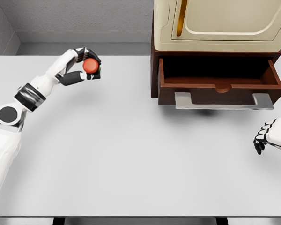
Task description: Put the switch into the drawer with left arm, and close the drawer with right arm
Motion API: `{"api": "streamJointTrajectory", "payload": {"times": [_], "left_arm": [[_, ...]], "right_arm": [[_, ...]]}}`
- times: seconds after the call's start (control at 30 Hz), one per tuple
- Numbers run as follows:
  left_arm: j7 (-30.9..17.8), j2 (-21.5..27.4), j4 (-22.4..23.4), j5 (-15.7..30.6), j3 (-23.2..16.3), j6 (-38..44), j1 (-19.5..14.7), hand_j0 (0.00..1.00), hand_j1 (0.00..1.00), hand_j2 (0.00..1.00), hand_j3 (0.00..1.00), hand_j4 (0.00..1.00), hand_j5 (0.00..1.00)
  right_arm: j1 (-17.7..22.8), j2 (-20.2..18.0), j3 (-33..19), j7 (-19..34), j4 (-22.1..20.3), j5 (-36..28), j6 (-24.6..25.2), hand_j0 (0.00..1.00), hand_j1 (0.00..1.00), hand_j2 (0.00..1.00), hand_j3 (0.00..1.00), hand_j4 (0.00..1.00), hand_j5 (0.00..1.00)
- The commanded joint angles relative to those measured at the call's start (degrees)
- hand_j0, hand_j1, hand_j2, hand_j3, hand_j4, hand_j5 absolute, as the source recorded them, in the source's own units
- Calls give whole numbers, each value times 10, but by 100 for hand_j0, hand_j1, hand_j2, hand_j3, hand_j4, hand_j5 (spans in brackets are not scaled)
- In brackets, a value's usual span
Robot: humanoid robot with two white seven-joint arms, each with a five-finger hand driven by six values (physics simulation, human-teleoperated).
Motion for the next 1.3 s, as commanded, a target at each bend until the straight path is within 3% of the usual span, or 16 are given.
{"api": "streamJointTrajectory", "payload": {"times": [0.0, 0.37, 0.63, 0.97, 1.27], "left_arm": [[1, 0, -16, 5, -6, 1, 0, 41, 41, 41, 41, 41, 41], [1, 0, -75, -11, -12, 1, 4, 39, 39, 39, 39, 39, 39], [2, -9, -114, -103, -11, 1, 4, 37, 37, 37, 37, 37, 37], [4, -10, -192, -150, -6, 2, 8, 36, 36, 36, 36, 36, 36], [4, -32, -235, -219, -10, 37, 9, 36, 36, 36, 36, 36, 36]], "right_arm": [[-1, -1, 0, 0, -1, -4, 0, 28, 28, 28, 28, 28, 28], [-10, -1, 0, 0, 0, -4, 0, 28, 28, 28, 28, 28, 28], [-10, -1, 0, 0, 0, -4, 0, 28, 28, 28, 28, 28, 28], [-10, -1, 0, 0, 0, -4, 0, 28, 28, 28, 28, 28, 28], [-10, -1, 0, 0, 0, -4, 0, 28, 28, 28, 28, 28, 28]]}}
